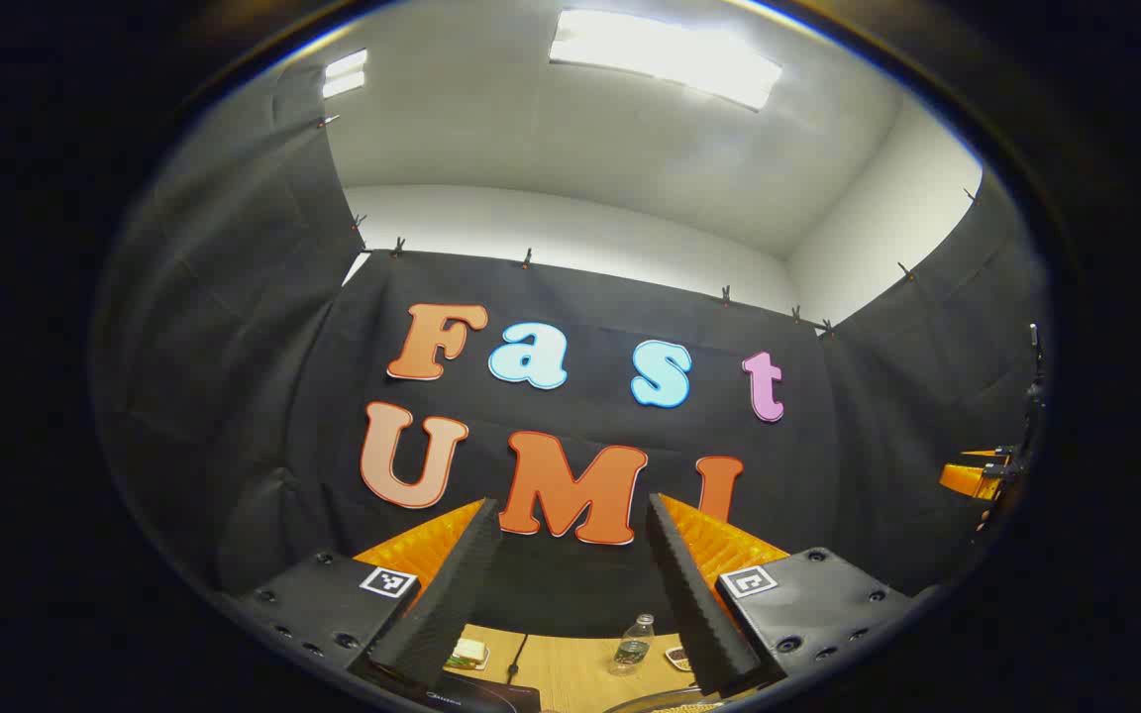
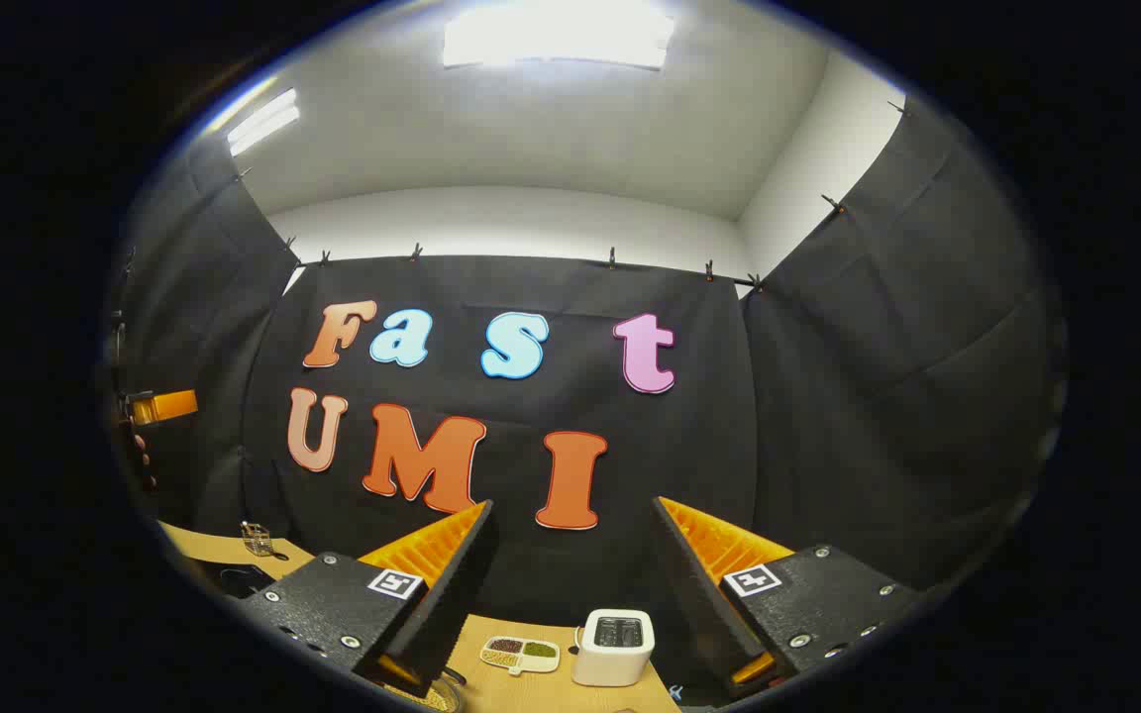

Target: First push the handle of the pot to place it horizontally, then grasp the pot with both hands and set it on the induction cooktop.

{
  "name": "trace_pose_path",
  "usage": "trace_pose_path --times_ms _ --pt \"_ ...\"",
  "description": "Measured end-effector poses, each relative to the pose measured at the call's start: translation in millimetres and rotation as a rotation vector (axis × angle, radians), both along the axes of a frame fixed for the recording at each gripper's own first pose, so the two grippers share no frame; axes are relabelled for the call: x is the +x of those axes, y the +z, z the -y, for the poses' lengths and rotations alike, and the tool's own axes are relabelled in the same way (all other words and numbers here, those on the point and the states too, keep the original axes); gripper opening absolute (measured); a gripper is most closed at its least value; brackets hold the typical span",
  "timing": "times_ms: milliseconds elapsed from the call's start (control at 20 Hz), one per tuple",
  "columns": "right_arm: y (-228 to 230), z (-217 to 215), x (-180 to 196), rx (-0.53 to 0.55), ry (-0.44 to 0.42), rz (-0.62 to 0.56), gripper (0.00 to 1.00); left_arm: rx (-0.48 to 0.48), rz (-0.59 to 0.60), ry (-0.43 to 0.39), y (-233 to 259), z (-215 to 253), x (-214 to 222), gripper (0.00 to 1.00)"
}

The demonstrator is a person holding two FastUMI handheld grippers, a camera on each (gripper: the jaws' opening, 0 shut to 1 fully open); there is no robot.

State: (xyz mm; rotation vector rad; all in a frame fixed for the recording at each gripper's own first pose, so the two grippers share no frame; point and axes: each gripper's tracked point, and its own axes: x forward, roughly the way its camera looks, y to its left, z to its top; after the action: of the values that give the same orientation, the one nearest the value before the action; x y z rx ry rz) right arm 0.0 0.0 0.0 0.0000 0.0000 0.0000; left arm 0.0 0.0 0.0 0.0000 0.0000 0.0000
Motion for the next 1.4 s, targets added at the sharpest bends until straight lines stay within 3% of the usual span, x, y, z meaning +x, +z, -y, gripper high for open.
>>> trace_pose_path --times_ms 250,750,1150,1300,1400 --pt "1.3 -2.7 0.5 0.007 0.011 0.005 0.95 0.027 0.03 0.068 9.6 -16.6 0.3 0.98" --pt "0.0 -5.8 1.4 -0.001 0.026 -0.006 0.95 0.064 -0.018 0.126 -2.2 -28.3 1.3 0.97" --pt "-2.4 -5.3 -0.7 -0.002 0.026 -0.019 0.95 0.058 -0.178 0.069 -44.5 -8.4 6.7 0.97" --pt "-8.9 -7.8 0.9 -0.003 0.032 -0.029 0.95 0.039 -0.238 0.04 -61.6 -3.8 6.4 0.91" --pt "-9.5 -6.7 -1.3 -0.003 0.036 -0.03 0.95 0.018 -0.287 0.02 -75.6 0.5 4.5 0.78"
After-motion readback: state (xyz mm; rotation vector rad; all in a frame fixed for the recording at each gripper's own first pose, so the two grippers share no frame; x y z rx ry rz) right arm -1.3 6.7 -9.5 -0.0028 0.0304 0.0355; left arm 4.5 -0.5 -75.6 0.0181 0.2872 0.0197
